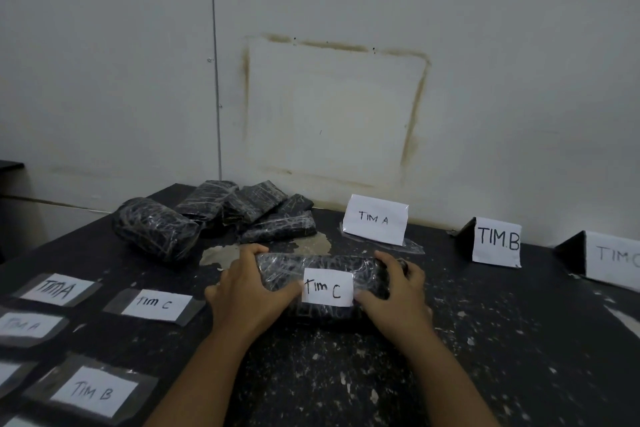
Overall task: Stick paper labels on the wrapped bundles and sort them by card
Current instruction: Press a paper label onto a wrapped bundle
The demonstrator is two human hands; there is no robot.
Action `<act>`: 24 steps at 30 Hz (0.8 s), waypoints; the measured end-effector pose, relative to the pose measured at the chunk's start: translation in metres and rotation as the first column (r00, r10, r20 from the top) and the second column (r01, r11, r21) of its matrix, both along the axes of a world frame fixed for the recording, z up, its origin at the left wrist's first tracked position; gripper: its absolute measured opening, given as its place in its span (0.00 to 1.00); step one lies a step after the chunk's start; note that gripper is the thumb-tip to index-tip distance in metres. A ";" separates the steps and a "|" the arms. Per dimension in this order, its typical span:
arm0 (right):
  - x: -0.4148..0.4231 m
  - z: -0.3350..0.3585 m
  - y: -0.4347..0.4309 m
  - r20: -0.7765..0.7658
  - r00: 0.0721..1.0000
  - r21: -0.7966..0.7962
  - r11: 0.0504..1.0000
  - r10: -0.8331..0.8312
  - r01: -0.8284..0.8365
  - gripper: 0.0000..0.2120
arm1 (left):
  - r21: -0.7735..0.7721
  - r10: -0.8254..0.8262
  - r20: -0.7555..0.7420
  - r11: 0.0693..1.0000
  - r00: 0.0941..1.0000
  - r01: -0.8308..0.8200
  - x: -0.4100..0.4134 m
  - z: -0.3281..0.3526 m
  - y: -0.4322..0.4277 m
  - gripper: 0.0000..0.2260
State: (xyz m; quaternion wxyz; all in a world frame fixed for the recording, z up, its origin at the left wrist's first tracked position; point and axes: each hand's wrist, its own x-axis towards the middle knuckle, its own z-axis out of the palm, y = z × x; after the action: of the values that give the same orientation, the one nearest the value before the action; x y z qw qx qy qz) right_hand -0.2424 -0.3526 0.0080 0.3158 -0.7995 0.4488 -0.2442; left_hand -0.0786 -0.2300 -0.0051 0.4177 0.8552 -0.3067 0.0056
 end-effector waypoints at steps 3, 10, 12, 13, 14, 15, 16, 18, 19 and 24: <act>0.016 -0.004 0.019 -0.112 0.975 -0.142 0.974 -0.192 0.176 0.47 | 0.009 0.090 0.020 0.996 0.996 -0.090 -0.008 0.001 -0.005 0.39; 0.022 -0.007 0.016 -0.119 0.959 -0.193 0.953 -0.259 0.234 0.46 | -0.051 0.156 0.010 0.987 0.988 -0.155 -0.009 -0.002 -0.011 0.38; 0.023 -0.008 0.014 -0.055 0.962 -0.195 0.947 -0.269 0.254 0.39 | -0.054 0.146 0.010 0.988 0.989 -0.145 -0.010 -0.002 -0.011 0.37; 0.022 -0.009 0.013 -0.018 0.962 -0.198 0.944 -0.274 0.265 0.35 | -0.056 0.138 0.005 0.989 0.990 -0.137 -0.010 -0.002 -0.011 0.36; 0.021 -0.009 0.011 0.023 0.960 -0.201 0.939 -0.279 0.278 0.31 | -0.062 0.128 -0.004 0.990 0.992 -0.128 -0.010 -0.002 -0.010 0.35; 0.020 -0.010 0.009 0.065 0.957 -0.204 0.935 -0.282 0.290 0.27 | -0.071 0.116 -0.014 0.991 0.993 -0.117 -0.009 -0.001 -0.009 0.34; 0.019 -0.010 0.007 0.106 0.954 -0.207 0.932 -0.280 0.296 0.23 | -0.081 0.102 -0.022 0.991 0.995 -0.104 -0.008 -0.001 -0.009 0.32; 0.017 -0.011 0.004 0.157 0.955 -0.210 0.936 -0.251 0.281 0.18 | -0.087 0.067 -0.040 0.994 0.997 -0.070 -0.005 0.000 -0.006 0.31; 0.015 -0.012 0.003 0.160 0.960 -0.210 0.943 -0.228 0.259 0.18 | -0.085 0.046 -0.046 0.995 0.998 -0.050 -0.004 0.000 -0.005 0.31; 0.002 -0.014 -0.008 0.103 0.994 -0.108 0.993 -0.037 0.048 0.24 | 0.006 -0.047 -0.041 0.999 0.998 0.047 -0.001 0.003 0.003 0.40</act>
State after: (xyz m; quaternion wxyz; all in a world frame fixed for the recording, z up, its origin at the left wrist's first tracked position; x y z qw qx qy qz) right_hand -0.2404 -0.3602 -0.0057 0.2880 -0.7927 0.4351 -0.3152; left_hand -0.0792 -0.2275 -0.0020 0.4211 0.8491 -0.3180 -0.0228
